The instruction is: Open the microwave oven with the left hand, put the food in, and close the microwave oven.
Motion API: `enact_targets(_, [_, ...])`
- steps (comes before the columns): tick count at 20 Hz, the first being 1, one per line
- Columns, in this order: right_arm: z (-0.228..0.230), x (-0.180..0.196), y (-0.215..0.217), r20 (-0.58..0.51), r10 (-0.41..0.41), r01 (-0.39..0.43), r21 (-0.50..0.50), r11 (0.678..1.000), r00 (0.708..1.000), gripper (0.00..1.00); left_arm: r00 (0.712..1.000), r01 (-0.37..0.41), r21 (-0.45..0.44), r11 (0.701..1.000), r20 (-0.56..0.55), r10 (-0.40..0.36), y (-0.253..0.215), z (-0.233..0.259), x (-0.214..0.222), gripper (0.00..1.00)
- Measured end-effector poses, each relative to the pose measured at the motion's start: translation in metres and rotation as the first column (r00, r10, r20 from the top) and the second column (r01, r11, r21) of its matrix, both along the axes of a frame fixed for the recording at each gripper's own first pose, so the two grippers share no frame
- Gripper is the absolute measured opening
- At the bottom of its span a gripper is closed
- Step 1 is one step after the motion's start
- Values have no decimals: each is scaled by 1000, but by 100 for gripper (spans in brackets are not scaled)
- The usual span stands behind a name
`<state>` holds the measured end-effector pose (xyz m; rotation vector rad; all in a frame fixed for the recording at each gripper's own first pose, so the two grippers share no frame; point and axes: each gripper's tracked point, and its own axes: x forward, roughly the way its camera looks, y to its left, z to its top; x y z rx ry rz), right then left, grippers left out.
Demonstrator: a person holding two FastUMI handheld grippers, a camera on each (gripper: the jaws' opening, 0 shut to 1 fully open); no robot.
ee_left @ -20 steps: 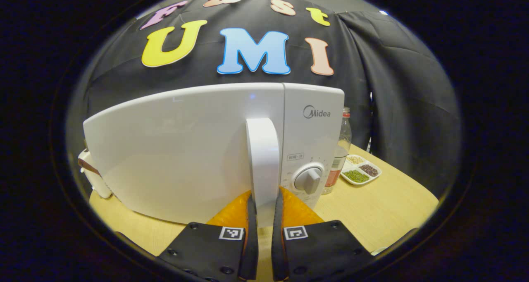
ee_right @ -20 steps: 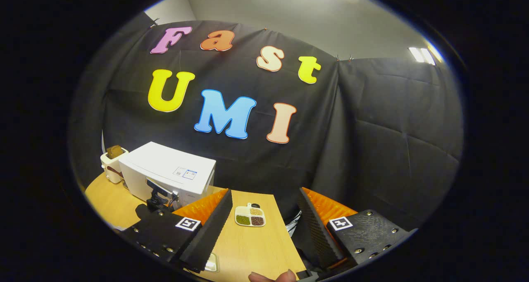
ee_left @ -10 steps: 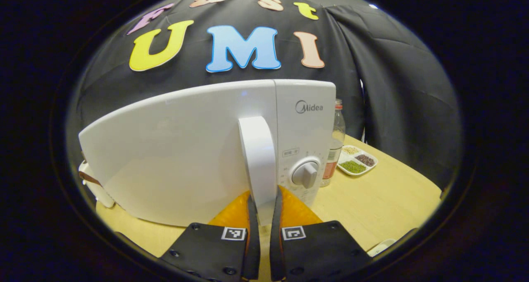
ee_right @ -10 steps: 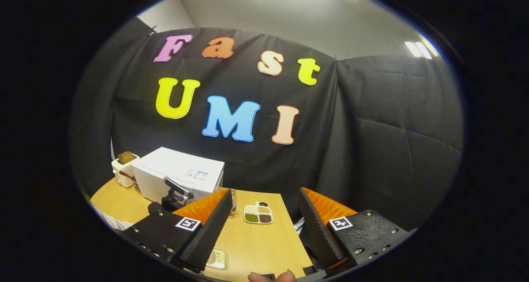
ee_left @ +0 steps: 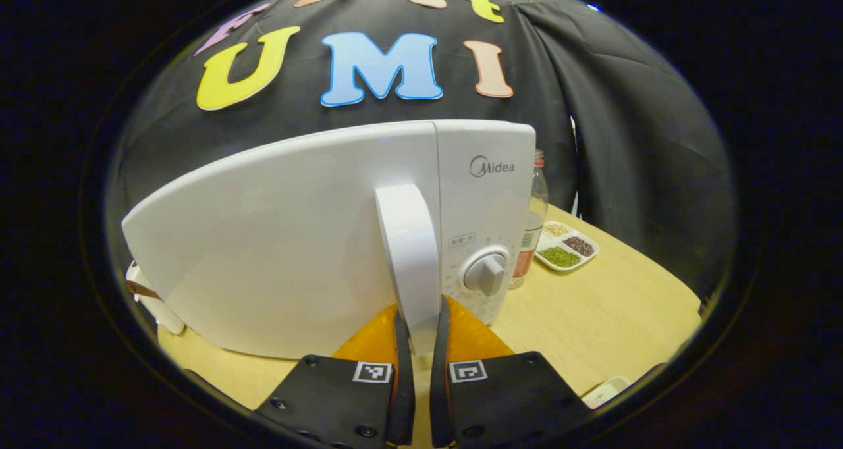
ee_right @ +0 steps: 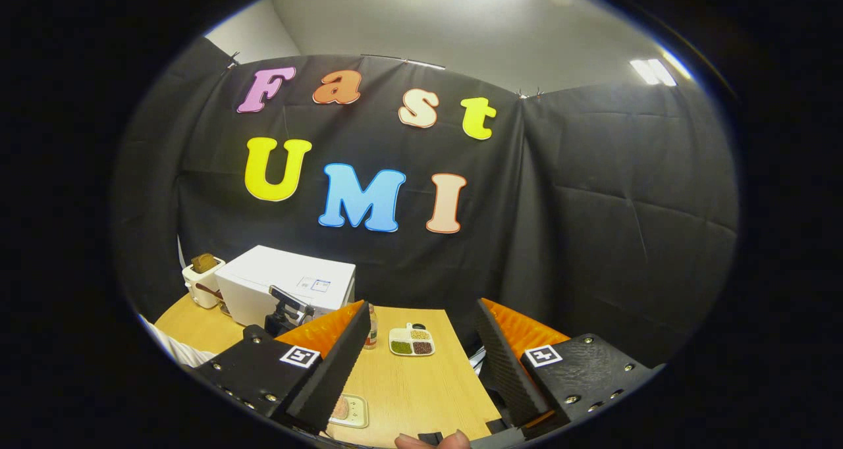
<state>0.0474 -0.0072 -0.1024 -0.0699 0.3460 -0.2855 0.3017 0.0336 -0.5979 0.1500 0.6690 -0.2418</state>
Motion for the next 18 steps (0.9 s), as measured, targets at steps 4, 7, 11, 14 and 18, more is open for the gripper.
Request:
enact_targets(4, [-2,-12,-12,-1,-40,40,22,999,999,97,1000,2,13,1000,-20,-2,0,0,0,18])
enact_targets(7, [-4,-17,-17,3,-59,59,39,998,998,97,1000,-4,7,1000,-30,4,0,0,0,17])
enact_targets(11, [-3,-17,-20,12,-62,62,40,997,998,97,1000,-4,-38,999,-22,3,6,12,-44,18])
enact_targets(14, [-6,-12,-17,16,-48,47,45,998,999,97,1000,15,-63,998,-15,-16,25,22,-101,18])
enact_targets(18, [-15,-3,1,11,2,-3,59,998,1000,97,997,49,-110,993,-57,-56,55,37,-159,18])
